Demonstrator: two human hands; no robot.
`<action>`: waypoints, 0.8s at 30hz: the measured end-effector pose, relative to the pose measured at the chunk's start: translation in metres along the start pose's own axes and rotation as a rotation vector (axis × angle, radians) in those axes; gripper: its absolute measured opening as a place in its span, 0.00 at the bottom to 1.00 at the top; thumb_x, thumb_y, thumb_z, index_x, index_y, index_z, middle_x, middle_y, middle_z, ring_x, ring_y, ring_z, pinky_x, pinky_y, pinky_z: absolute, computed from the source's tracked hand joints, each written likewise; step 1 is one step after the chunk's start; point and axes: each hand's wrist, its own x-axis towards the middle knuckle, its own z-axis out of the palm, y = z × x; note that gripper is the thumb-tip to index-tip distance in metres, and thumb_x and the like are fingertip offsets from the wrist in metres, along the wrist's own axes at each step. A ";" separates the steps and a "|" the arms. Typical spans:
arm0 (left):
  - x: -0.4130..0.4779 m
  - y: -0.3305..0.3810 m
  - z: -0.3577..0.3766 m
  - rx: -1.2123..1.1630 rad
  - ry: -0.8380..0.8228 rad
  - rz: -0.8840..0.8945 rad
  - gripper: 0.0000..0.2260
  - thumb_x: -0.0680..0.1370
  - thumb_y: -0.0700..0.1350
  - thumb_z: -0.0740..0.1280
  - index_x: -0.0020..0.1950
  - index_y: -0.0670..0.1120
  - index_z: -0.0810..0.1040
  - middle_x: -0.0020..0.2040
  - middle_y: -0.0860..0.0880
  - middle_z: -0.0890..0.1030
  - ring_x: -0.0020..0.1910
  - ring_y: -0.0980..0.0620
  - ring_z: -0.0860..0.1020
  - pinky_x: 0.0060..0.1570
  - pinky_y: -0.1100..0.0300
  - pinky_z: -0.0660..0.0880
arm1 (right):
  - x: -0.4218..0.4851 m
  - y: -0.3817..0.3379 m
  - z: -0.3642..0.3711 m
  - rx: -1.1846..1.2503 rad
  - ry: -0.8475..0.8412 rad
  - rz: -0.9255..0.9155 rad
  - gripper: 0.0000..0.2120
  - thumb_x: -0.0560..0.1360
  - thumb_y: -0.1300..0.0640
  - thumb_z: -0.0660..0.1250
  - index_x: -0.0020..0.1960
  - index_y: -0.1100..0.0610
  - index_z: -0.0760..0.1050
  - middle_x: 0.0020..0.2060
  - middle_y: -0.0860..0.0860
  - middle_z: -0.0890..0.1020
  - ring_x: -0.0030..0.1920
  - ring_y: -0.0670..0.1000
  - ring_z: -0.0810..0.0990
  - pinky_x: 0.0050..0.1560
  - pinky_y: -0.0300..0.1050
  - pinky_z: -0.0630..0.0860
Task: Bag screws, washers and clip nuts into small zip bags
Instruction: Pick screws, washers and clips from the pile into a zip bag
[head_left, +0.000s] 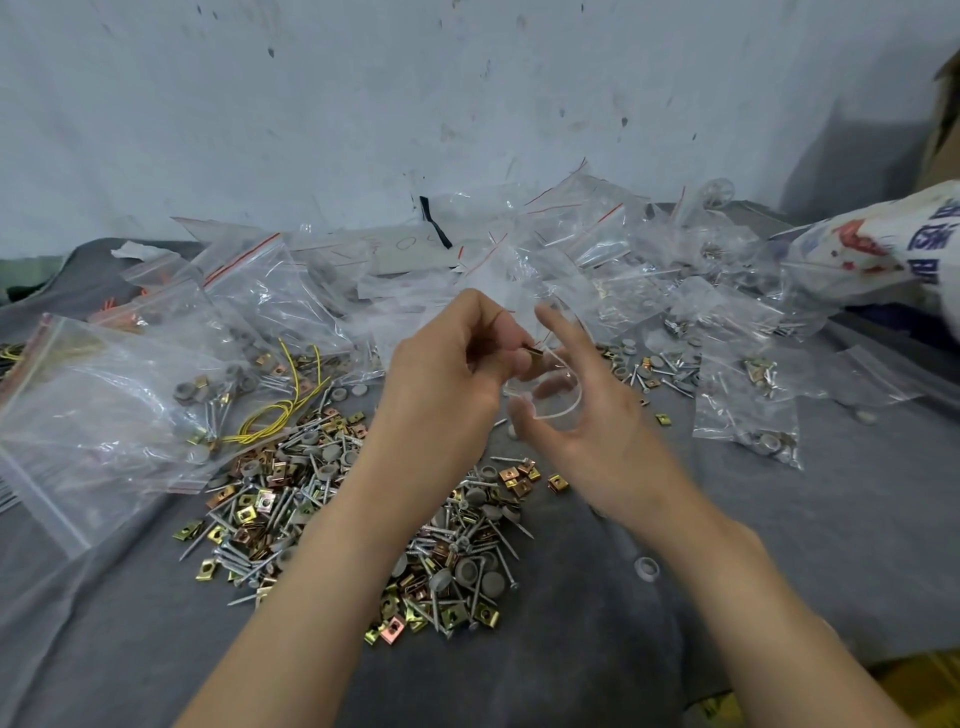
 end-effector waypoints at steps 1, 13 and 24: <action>0.000 0.001 0.001 0.009 -0.010 0.011 0.15 0.75 0.34 0.69 0.40 0.55 0.75 0.40 0.57 0.83 0.40 0.64 0.80 0.38 0.74 0.71 | 0.000 0.000 0.000 0.003 -0.002 -0.001 0.36 0.74 0.41 0.69 0.76 0.31 0.54 0.54 0.25 0.73 0.57 0.34 0.76 0.52 0.32 0.71; 0.003 0.001 -0.002 0.070 -0.041 0.067 0.15 0.80 0.41 0.66 0.51 0.63 0.77 0.51 0.65 0.80 0.50 0.64 0.77 0.45 0.75 0.69 | -0.001 0.001 -0.005 0.053 0.001 0.007 0.34 0.76 0.45 0.70 0.76 0.32 0.56 0.53 0.33 0.78 0.57 0.39 0.79 0.56 0.39 0.74; -0.015 -0.048 0.002 0.660 -0.473 -0.087 0.08 0.82 0.51 0.62 0.59 0.53 0.76 0.53 0.54 0.79 0.53 0.54 0.77 0.57 0.53 0.74 | 0.001 0.003 -0.010 0.087 0.114 0.026 0.35 0.70 0.37 0.66 0.74 0.30 0.57 0.54 0.36 0.80 0.58 0.42 0.79 0.63 0.51 0.76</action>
